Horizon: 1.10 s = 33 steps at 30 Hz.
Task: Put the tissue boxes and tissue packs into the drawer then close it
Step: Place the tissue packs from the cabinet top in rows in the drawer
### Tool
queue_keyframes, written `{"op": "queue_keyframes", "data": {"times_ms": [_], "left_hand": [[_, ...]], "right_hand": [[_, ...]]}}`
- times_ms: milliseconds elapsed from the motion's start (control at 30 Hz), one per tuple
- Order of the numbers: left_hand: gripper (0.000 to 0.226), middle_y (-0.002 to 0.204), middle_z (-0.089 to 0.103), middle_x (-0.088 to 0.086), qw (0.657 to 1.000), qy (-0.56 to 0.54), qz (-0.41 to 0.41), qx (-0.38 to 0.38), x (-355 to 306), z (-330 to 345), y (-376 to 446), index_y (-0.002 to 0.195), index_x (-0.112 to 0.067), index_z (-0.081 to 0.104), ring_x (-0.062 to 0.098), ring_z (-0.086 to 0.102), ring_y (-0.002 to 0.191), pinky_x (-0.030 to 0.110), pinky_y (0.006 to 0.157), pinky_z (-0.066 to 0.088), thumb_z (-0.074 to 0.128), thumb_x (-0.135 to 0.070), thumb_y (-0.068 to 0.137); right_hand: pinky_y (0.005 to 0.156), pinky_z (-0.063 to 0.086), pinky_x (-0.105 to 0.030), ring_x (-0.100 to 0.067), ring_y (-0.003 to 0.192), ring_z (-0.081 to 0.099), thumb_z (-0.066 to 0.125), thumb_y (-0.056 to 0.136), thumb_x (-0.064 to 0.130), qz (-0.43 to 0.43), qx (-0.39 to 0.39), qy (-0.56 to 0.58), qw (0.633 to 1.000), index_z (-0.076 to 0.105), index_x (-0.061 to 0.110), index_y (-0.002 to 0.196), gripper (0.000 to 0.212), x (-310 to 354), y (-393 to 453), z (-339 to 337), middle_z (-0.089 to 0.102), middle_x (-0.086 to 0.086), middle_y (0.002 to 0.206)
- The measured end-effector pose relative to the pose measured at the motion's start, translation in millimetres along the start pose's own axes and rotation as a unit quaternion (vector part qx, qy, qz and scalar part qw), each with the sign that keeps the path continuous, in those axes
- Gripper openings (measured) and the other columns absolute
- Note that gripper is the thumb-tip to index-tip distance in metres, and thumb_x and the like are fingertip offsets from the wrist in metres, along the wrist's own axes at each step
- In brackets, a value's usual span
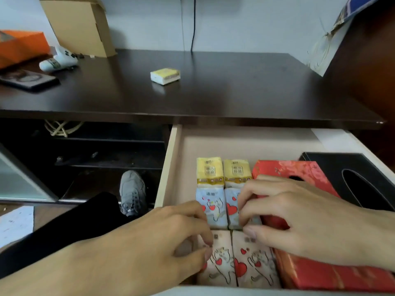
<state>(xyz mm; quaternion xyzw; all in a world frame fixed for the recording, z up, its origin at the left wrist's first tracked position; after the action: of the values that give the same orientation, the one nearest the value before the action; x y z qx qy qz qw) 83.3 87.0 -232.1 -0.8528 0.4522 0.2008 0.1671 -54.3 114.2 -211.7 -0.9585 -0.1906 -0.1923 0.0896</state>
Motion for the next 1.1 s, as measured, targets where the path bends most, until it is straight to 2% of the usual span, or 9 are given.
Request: {"op": "queue_keyframes", "data": {"times_ms": [100, 233, 433, 600, 700, 800, 900, 967, 1100], "left_hand": [[0.018, 0.090, 0.060, -0.018, 0.998, -0.002, -0.010, -0.061, 11, -31, 11, 0.090, -0.032, 0.067, 0.001, 0.058, 0.082, 0.011, 0.064, 0.041, 0.053, -0.044, 0.091], [0.018, 0.068, 0.059, -0.017, 0.970, 0.086, -0.110, -0.201, 48, -75, 26, 0.082, -0.032, 0.064, 0.006, 0.058, 0.067, 0.032, 0.065, 0.052, 0.050, -0.041, 0.089], [0.013, 0.086, 0.066, -0.015, 0.939, 0.037, -0.229, -0.252, 99, -87, 35, 0.096, -0.033, 0.065, 0.008, 0.062, 0.077, 0.028, 0.064, 0.050, 0.054, -0.039, 0.092], [0.025, 0.093, 0.065, -0.014, 0.943, 0.035, -0.248, -0.218, 114, -75, 32, 0.113, -0.035, 0.057, 0.011, 0.064, 0.085, 0.037, 0.075, 0.056, 0.051, -0.047, 0.092], [0.024, 0.095, 0.065, -0.014, 0.944, 0.047, -0.241, -0.220, 109, -74, 35, 0.113, -0.037, 0.056, 0.011, 0.065, 0.085, 0.040, 0.077, 0.057, 0.050, -0.047, 0.092], [0.025, 0.098, 0.064, -0.014, 0.945, 0.071, -0.228, -0.224, 97, -75, 37, 0.117, -0.036, 0.054, 0.009, 0.064, 0.084, 0.036, 0.076, 0.058, 0.051, -0.045, 0.094], [0.027, 0.102, 0.063, -0.013, 0.944, 0.091, -0.223, -0.223, 90, -77, 37, 0.120, -0.032, 0.055, 0.010, 0.061, 0.087, 0.029, 0.073, 0.052, 0.049, -0.044, 0.096], [0.025, 0.102, 0.064, -0.012, 0.943, 0.100, -0.224, -0.225, 85, -77, 36, 0.116, -0.031, 0.057, 0.009, 0.059, 0.084, 0.025, 0.066, 0.044, 0.049, -0.043, 0.096], [0.027, 0.104, 0.063, -0.011, 0.940, 0.116, -0.227, -0.227, 78, -74, 32, 0.119, -0.029, 0.059, 0.007, 0.055, 0.080, 0.018, 0.054, 0.032, 0.050, -0.040, 0.096]], "right_hand": [[0.082, 0.049, -0.028, 0.003, 0.098, 0.059, 0.056, 0.092, 0.049, -0.012, -0.122, -0.034, 0.992, 0.073, 0.038, 0.096, 0.021, -2, 37, -44, 0.064, 0.025, 0.096], [0.087, 0.054, -0.043, -0.011, 0.091, 0.067, 0.064, 0.092, 0.031, -0.017, -0.226, 0.045, 0.973, 0.078, 0.026, 0.095, 0.015, -12, 144, -97, 0.070, 0.013, 0.095], [0.102, 0.042, -0.042, -0.033, 0.137, 0.044, 0.067, 0.092, 0.038, 0.109, -0.232, 0.065, 0.964, 0.049, 0.015, 0.147, 0.062, -52, 314, -128, 0.047, -0.012, 0.148], [0.114, 0.037, -0.050, -0.042, 0.147, 0.030, 0.064, 0.092, 0.041, 0.125, -0.152, 0.020, 0.980, 0.032, 0.024, 0.161, 0.078, -69, 381, -120, 0.032, -0.015, 0.161], [0.102, 0.041, -0.052, -0.041, 0.141, 0.033, 0.055, 0.093, 0.047, 0.095, -0.105, -0.100, 0.985, 0.047, 0.028, 0.151, 0.061, -69, 387, -116, 0.045, -0.013, 0.149], [0.089, 0.043, -0.049, -0.035, 0.129, 0.043, 0.047, 0.083, 0.069, 0.076, -0.062, -0.190, 0.977, 0.058, 0.027, 0.138, 0.070, -64, 365, -116, 0.051, -0.008, 0.135], [0.078, 0.043, -0.042, -0.030, 0.100, 0.055, 0.050, 0.088, 0.062, 0.051, -0.013, -0.195, 0.979, 0.063, 0.020, 0.115, 0.051, -62, 329, -111, 0.061, -0.008, 0.120], [0.069, 0.043, -0.039, -0.026, 0.088, 0.059, 0.058, 0.088, 0.047, 0.054, -0.032, -0.183, 0.981, 0.063, 0.020, 0.104, 0.031, -65, 300, -113, 0.066, -0.008, 0.112], [0.073, 0.045, -0.040, -0.027, 0.098, 0.060, 0.060, 0.084, 0.058, 0.070, -0.132, -0.150, 0.977, 0.060, 0.031, 0.124, 0.049, -61, 229, -116, 0.067, 0.003, 0.118]]}}
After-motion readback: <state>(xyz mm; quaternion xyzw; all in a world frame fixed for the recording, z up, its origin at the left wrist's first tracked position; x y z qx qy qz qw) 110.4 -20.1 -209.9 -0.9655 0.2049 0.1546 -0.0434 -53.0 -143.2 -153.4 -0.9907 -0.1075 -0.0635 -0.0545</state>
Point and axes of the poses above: each hand's wrist, its own y-axis towards the middle knuckle, its own z-axis out of the palm, x = y × z, the point moved 9 cm from there along y, towards the middle knuckle
